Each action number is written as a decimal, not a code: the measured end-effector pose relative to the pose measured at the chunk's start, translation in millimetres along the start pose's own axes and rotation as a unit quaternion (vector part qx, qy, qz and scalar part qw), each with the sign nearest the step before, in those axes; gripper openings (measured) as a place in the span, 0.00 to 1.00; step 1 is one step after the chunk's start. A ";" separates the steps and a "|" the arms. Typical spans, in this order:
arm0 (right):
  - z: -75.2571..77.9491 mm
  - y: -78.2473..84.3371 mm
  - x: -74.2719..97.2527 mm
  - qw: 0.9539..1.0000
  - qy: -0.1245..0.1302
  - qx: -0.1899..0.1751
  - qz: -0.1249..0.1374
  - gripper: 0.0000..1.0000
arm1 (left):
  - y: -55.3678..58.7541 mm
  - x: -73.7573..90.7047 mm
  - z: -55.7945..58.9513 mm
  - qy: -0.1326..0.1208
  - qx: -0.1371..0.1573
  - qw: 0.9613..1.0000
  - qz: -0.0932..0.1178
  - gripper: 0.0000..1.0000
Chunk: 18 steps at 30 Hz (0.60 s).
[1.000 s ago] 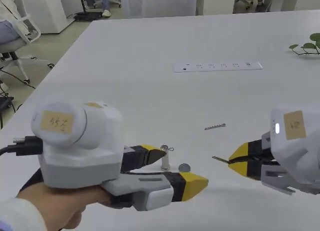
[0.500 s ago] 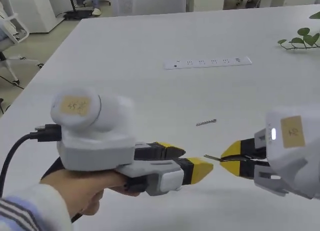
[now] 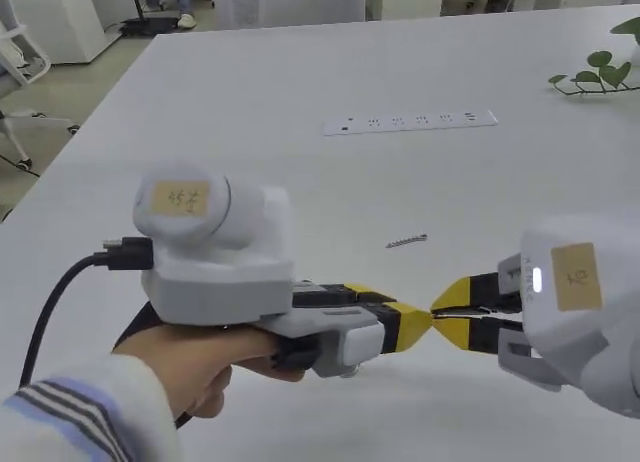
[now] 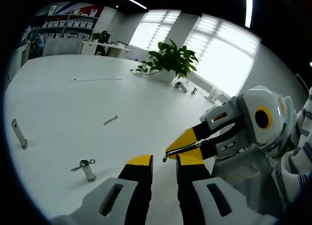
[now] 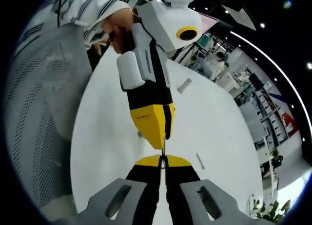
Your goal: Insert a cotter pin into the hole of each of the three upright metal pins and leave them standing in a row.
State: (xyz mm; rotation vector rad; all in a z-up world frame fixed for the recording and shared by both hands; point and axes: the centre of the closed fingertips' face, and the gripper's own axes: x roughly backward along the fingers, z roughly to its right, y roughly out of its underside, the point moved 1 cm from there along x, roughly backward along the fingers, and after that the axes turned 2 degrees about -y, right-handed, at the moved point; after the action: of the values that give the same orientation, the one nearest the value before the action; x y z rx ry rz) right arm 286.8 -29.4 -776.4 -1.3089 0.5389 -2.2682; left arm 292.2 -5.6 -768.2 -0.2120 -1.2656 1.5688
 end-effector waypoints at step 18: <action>3.2 -0.5 1.4 1.000 0.006 0.005 0.003 0.03 | 0.5 -1.8 1.3 0.005 0.001 1.000 0.006 0.08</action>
State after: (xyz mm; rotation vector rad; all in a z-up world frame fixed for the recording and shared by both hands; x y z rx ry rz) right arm 288.8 -30.1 -773.6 -1.2876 0.5331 -2.2734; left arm 291.8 -7.7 -768.8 -0.2256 -1.2575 1.5777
